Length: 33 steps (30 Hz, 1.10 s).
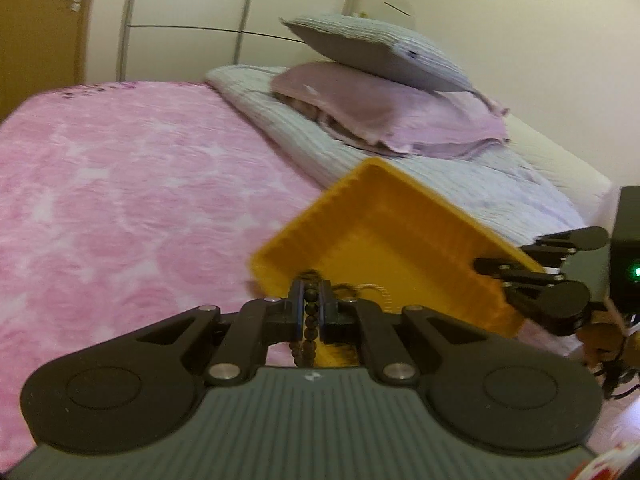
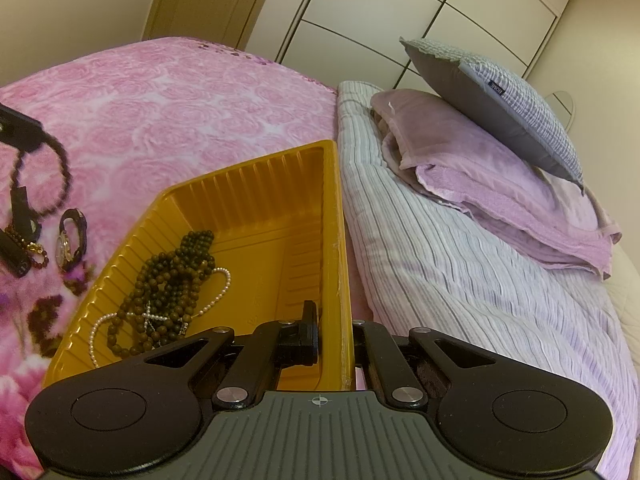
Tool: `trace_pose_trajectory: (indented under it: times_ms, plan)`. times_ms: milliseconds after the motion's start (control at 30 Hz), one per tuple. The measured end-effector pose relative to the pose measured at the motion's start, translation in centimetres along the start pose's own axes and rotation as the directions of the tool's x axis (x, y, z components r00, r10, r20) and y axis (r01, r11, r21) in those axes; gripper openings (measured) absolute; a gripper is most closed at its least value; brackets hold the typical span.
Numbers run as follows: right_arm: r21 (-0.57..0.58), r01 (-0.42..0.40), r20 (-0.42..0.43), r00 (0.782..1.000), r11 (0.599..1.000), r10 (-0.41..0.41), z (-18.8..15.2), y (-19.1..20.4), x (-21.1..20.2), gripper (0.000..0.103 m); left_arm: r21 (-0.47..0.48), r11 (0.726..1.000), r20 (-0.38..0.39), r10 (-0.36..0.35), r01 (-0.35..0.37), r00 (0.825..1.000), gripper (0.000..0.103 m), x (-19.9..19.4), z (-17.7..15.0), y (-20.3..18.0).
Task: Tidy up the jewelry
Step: 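Carry the bead bracelet into the orange tray and open the left gripper, then move the left gripper back over the pile toward the black hair clip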
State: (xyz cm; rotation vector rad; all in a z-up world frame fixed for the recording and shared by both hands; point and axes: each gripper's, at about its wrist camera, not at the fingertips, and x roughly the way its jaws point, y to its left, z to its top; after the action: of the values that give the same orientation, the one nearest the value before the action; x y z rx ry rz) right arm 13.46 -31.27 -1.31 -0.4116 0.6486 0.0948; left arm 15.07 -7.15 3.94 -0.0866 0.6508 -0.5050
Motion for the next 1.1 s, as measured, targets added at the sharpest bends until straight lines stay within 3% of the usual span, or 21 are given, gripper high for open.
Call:
trace_pose_trajectory:
  times_ms: [300, 600, 800, 867, 1100]
  plan:
    - [0.000, -0.002, 0.005, 1.000, 1.000, 0.002, 0.2, 0.2, 0.0, 0.004, 0.025, 0.991, -0.091, -0.126, 0.129, 0.988, 0.006, 3.8, -1.0, -3.9]
    - [0.002, -0.002, 0.006, 1.000, 1.000, 0.002, 0.2, 0.2, 0.0, 0.004, 0.045, 0.981, -0.153, -0.180, 0.188, 0.972, 0.006, 5.7, -1.7, -5.7]
    - [0.003, -0.003, 0.008, 1.000, 1.000, 0.003, 0.3, 0.3, 0.0, 0.004, 0.053, 0.978, -0.164, -0.188, 0.199, 0.968, 0.008, 6.5, -1.2, -6.3]
    - [0.003, -0.003, 0.008, 1.000, 1.000, 0.003, 0.3, 0.3, 0.0, 0.004, 0.045, 0.981, -0.157, -0.181, 0.190, 0.971, 0.025, 6.5, -0.8, -6.0]
    - [0.002, -0.003, 0.008, 1.000, 1.000, 0.003, 0.3, 0.2, -0.1, 0.004, 0.016, 0.991, -0.109, -0.134, 0.136, 0.985, 0.025, 5.2, 0.4, -3.5]
